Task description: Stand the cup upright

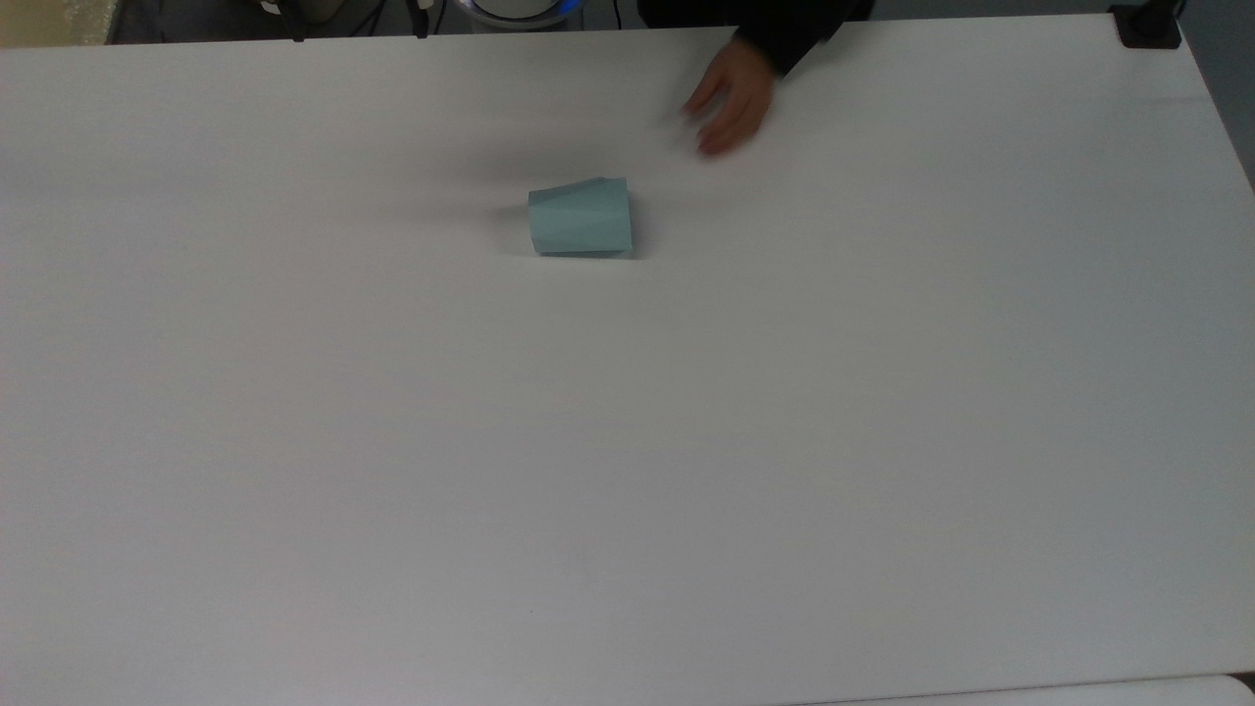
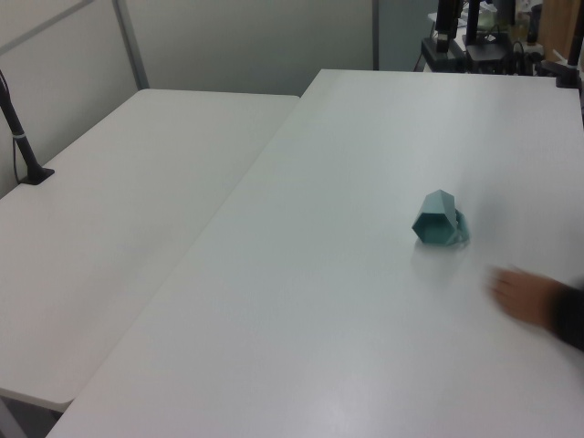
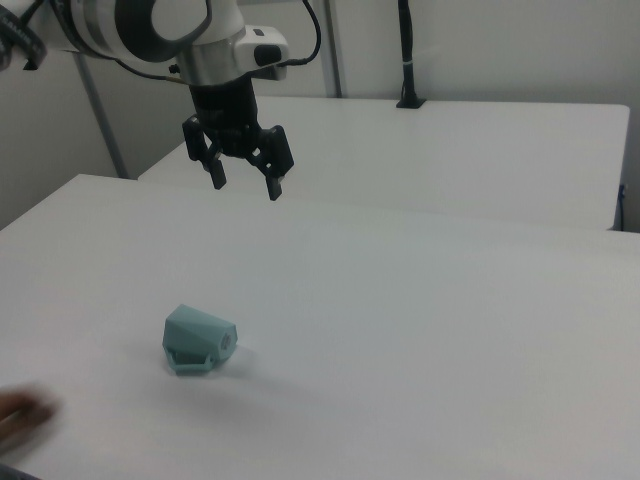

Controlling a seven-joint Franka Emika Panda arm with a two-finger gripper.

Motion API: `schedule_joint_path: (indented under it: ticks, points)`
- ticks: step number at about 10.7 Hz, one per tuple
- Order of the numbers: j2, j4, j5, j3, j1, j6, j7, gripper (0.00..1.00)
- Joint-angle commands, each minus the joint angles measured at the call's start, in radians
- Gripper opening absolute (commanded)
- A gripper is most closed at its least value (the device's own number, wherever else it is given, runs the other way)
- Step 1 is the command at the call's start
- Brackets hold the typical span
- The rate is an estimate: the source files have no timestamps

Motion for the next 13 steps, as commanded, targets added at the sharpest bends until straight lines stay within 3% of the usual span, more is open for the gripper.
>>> schedule_joint_path:
  ticks: [1,6,9,13]
  points:
    - [0.004,0.014,-0.089,-0.012,-0.003,-0.028,-0.013,1.0]
    - [-0.003,0.011,-0.085,-0.012,-0.014,-0.037,0.001,1.0]
    - [-0.049,-0.027,0.001,-0.006,-0.006,-0.038,0.062,1.0]
    - [-0.059,-0.035,-0.098,0.023,0.131,-0.029,0.264,1.0]
